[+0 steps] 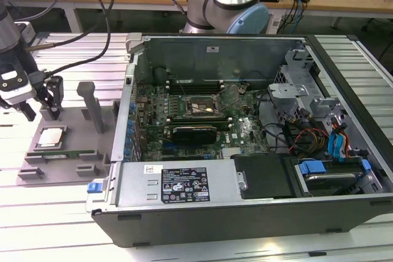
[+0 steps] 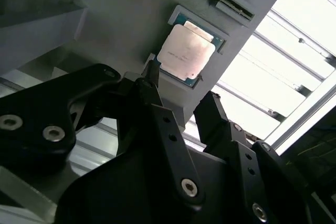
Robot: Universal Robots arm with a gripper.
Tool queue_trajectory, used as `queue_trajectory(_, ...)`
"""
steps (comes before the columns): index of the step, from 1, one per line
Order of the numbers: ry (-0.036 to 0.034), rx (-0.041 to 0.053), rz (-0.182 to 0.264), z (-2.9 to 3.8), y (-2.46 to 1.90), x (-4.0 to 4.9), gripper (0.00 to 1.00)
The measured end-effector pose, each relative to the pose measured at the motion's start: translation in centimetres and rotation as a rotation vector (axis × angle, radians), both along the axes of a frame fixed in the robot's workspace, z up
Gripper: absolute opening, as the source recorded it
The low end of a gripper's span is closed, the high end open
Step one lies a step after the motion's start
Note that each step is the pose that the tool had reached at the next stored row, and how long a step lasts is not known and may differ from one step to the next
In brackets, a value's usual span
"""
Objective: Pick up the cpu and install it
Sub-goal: 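Pick up the cpu and move it towards the insertion slot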
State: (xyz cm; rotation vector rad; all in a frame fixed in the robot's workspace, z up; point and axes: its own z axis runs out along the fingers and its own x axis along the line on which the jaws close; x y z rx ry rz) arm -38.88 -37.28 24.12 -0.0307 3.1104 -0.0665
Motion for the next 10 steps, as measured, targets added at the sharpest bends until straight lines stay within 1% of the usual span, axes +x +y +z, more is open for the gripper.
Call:
queue_trajectory(4, 0.0001, -0.0001, 0.0, -0.26, -0.23, -0.07, 0.55)
queue_trajectory(10, -0.0001, 0.0, 0.0, -0.85, -0.24, -0.06, 0.55)
